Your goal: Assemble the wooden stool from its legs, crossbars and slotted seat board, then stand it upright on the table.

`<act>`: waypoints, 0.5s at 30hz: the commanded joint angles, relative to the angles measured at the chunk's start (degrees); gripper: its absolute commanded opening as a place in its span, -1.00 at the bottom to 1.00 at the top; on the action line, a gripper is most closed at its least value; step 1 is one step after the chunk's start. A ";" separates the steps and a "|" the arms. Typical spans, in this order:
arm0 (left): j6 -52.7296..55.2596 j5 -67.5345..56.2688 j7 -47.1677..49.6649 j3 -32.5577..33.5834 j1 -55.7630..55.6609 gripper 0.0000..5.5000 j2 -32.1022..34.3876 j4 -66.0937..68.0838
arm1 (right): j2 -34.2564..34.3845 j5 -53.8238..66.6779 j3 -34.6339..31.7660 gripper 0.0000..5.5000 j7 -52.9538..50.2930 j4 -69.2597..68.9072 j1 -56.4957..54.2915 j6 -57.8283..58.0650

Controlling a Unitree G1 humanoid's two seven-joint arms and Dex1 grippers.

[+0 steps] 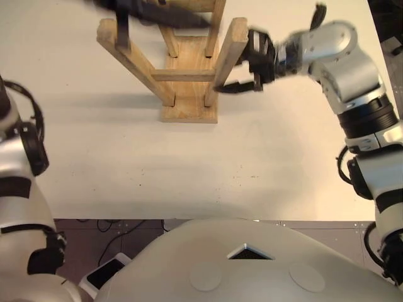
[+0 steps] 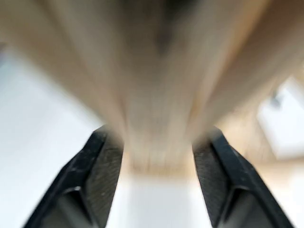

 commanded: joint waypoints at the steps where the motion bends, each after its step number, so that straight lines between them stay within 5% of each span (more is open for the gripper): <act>1: 2.73 -5.83 13.28 14.23 -6.49 -0.38 -8.75 19.04 | -0.23 -1.06 -2.90 0.10 -1.12 -1.23 1.51 2.07; 3: -1.02 -5.37 13.99 17.06 -1.38 -0.38 -8.06 24.56 | -0.84 -0.26 -5.35 0.24 -0.40 -2.96 2.88 2.55; 9: -8.68 -2.12 12.26 16.88 21.98 -0.38 -6.30 28.43 | -3.47 20.47 -14.77 0.24 9.62 -24.06 16.65 14.47; 15: -11.72 -5.71 16.20 16.24 32.56 -0.38 -17.73 22.42 | 9.73 22.30 -18.62 0.24 -5.99 -26.81 23.01 11.42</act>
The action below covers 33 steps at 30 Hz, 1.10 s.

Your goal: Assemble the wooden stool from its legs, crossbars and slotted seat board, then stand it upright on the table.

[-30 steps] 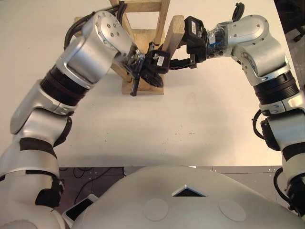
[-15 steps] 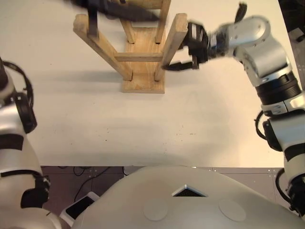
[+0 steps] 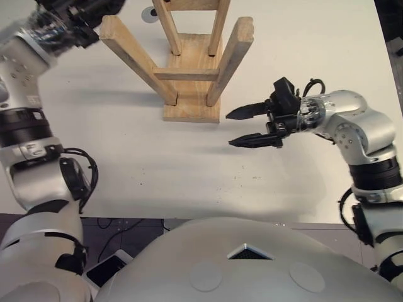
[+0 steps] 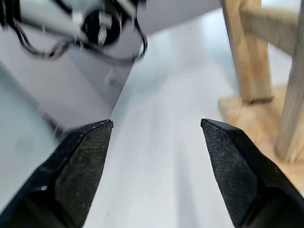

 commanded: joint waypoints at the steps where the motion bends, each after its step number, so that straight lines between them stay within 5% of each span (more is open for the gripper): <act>1: -0.68 -3.90 -1.65 -2.63 6.36 -0.38 -4.78 -8.72 | 6.68 -4.18 -1.85 0.24 -8.88 2.84 0.22 -6.49; 7: 4.88 -11.14 -14.95 -14.20 21.00 -0.38 2.01 -32.92 | 5.73 -23.35 -1.54 0.24 -17.48 20.49 -6.51 -27.99; 13: 2.37 -6.18 -12.80 -17.24 25.76 -0.38 6.22 -34.51 | 2.63 -25.37 -3.45 0.24 -15.24 22.54 -3.83 -32.85; 19: -13.71 5.74 -14.64 -13.89 23.09 -0.28 14.45 -13.68 | -2.38 -23.30 -5.64 0.26 -10.53 19.07 2.68 -31.15; 26: -45.88 19.42 -15.76 -19.47 9.92 0.12 7.98 11.36 | 2.03 -20.96 -2.30 0.26 -10.15 11.62 7.24 -27.54; 33: -55.68 19.26 -18.83 -20.19 7.53 0.12 2.20 18.97 | 4.06 -21.62 -0.94 0.26 -11.71 12.63 5.85 -27.30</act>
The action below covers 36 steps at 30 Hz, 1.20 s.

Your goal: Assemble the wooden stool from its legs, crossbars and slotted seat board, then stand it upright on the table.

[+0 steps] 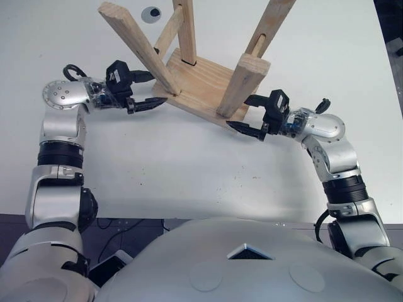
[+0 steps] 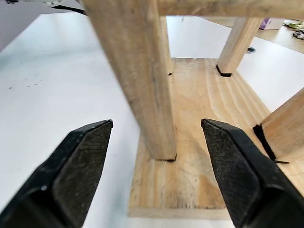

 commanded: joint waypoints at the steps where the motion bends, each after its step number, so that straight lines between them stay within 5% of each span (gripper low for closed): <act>1: -2.54 -0.70 -2.19 0.41 -1.16 0.12 -1.38 0.83 | 0.20 -0.74 0.27 0.26 -0.01 0.31 -0.85 0.16; 10: 5.97 -4.40 -8.43 -2.39 12.31 0.12 2.17 -18.15 | -5.74 1.47 -3.41 0.26 6.54 0.91 3.23 -1.75; 27: 7.93 -4.68 -1.75 -0.89 4.84 0.12 -2.92 -15.33 | -4.25 3.16 -5.79 0.26 10.52 4.61 0.40 -3.37; 36: 8.02 -4.98 -4.88 -0.89 5.42 -0.38 -1.32 -15.63 | -4.99 5.34 -6.22 -0.30 11.70 3.76 -0.56 -1.73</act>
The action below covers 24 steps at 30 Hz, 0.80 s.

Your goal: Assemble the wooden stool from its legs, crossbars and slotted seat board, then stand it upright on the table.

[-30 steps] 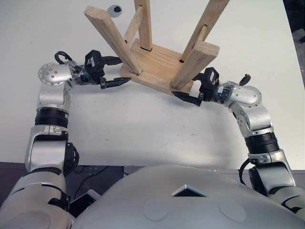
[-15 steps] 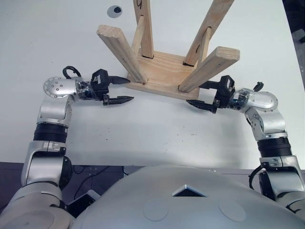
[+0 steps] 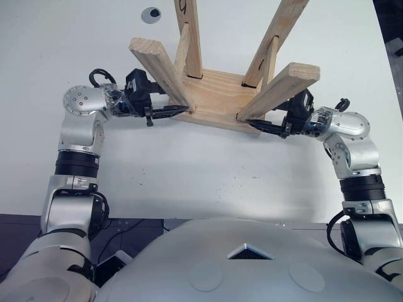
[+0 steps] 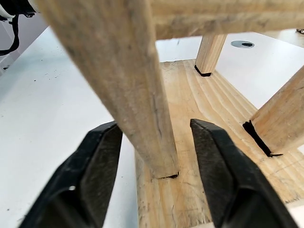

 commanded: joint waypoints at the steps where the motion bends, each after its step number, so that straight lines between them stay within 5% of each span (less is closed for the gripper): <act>1: -0.89 0.97 -1.24 0.03 0.38 -0.40 1.75 -0.26 | -0.36 0.35 -0.32 -0.33 0.48 -0.99 -0.71 0.61; 9: 15.60 -8.08 -1.86 2.59 8.42 -0.58 6.86 -17.79 | -3.78 7.84 -3.92 -0.53 0.20 -12.70 5.00 12.80; 14: 46.27 -29.02 5.07 7.90 11.81 -0.60 12.88 -34.59 | -10.66 41.57 -12.89 -0.53 -13.52 -29.77 8.13 51.13; 18: 65.88 -38.34 7.29 8.07 5.57 -0.62 16.05 -29.29 | -13.66 60.24 -13.09 -0.53 -28.14 -20.75 -1.37 69.03; 24: 71.97 -32.19 7.47 1.64 -7.61 -0.63 14.49 -11.46 | -15.55 73.04 -9.33 -0.54 -43.30 -9.85 -6.44 77.85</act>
